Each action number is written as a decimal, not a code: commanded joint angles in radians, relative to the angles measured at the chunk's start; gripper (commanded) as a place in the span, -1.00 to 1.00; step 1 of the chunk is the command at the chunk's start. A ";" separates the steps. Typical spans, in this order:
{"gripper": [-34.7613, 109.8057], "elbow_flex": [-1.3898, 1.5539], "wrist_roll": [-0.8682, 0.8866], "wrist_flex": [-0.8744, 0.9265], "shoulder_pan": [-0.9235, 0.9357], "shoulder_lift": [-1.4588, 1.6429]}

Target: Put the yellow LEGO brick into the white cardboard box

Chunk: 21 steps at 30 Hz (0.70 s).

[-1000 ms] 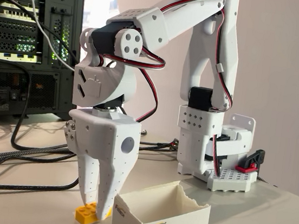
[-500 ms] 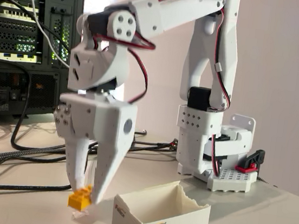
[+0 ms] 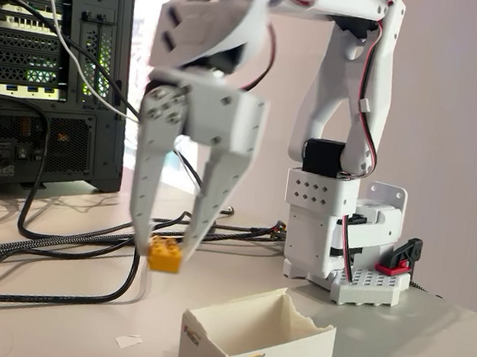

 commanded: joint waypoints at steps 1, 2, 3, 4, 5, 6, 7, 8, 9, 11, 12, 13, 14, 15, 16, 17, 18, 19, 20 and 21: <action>-0.65 -0.055 -0.037 -0.009 -0.146 0.206; -0.65 -0.051 -0.035 -0.015 -0.173 0.219; -0.65 -0.049 -0.029 -0.020 -0.199 0.230; -0.65 -0.046 -0.021 -0.026 -0.222 0.238; -0.65 -0.044 -0.014 -0.031 -0.245 0.242; -0.65 -0.046 -0.008 -0.038 -0.267 0.245; -0.65 -0.049 0.003 -0.040 -0.284 0.245; -0.65 -0.049 0.014 -0.041 -0.298 0.245; -0.65 -0.044 0.023 -0.044 -0.311 0.245; -0.65 -0.037 0.038 -0.049 -0.328 0.245; -0.65 -0.032 0.043 -0.055 -0.334 0.245; -0.65 -0.028 0.044 -0.063 -0.339 0.247; -0.65 -0.026 0.048 -0.066 -0.344 0.247; -0.65 -0.023 0.051 -0.067 -0.345 0.247; -0.65 -0.020 0.052 -0.071 -0.347 0.245; -0.65 -0.015 0.052 -0.075 -0.347 0.247; -0.65 -0.009 0.054 -0.078 -0.347 0.247; -0.64 -0.005 0.054 -0.081 -0.345 0.247; -0.64 -0.002 0.057 -0.083 -0.345 0.249; -0.62 0.002 0.061 -0.083 -0.344 0.249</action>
